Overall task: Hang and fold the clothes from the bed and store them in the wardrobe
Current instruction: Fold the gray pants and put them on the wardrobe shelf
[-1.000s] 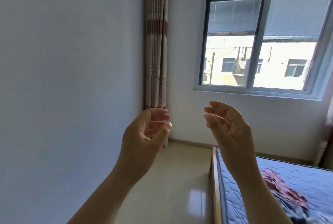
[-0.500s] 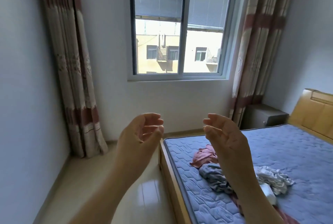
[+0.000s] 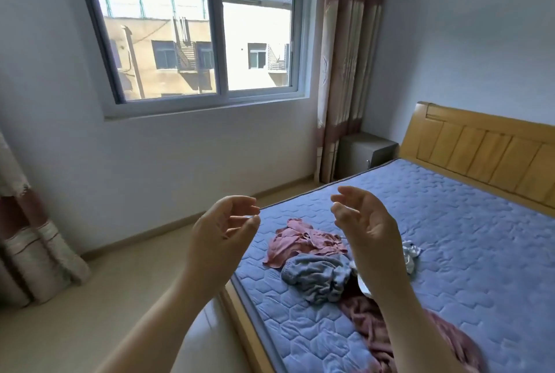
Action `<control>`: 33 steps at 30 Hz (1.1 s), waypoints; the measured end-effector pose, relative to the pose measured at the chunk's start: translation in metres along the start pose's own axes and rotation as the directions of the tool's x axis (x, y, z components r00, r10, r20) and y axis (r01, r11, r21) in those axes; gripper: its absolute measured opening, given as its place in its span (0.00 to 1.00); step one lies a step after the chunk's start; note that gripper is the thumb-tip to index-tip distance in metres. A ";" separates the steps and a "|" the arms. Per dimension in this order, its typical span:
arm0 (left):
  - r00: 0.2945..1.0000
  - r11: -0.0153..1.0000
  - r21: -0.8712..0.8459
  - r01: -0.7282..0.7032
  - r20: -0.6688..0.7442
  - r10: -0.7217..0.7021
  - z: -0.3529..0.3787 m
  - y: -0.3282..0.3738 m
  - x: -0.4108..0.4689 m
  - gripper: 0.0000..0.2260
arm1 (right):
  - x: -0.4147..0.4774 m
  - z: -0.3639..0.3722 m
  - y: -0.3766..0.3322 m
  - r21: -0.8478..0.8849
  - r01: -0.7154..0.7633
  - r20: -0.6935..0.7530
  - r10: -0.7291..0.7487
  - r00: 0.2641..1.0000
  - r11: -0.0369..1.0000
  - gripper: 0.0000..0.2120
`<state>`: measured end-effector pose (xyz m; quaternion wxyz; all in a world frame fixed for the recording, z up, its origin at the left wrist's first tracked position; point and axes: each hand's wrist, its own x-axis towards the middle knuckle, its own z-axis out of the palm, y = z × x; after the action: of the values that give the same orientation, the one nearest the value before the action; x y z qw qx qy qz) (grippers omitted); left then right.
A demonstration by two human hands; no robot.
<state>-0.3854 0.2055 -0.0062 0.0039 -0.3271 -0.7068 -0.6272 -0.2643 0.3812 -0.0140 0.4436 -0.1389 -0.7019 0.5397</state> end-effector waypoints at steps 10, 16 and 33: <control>0.959 0.977 -0.123 0.174 0.249 -0.139 0.056 -0.121 0.102 0.10 | 0.054 0.002 0.101 -0.134 -0.238 -0.127 0.222 0.967 0.962 0.09; 0.892 0.970 -0.081 0.231 0.415 -0.178 0.063 -0.203 0.175 0.09 | 0.084 0.036 0.159 -0.168 -0.360 -0.254 0.312 0.915 0.918 0.06; 0.643 0.947 0.198 0.254 0.697 -0.318 0.131 -0.351 0.295 0.07 | 0.118 0.074 0.295 -0.088 -0.704 -0.512 0.574 0.639 0.705 0.08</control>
<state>-0.7289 0.4570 -0.2217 -0.3592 -0.4302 -0.7188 -0.4113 -0.4718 0.5253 -0.2195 0.3457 -0.5618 -0.5521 0.5099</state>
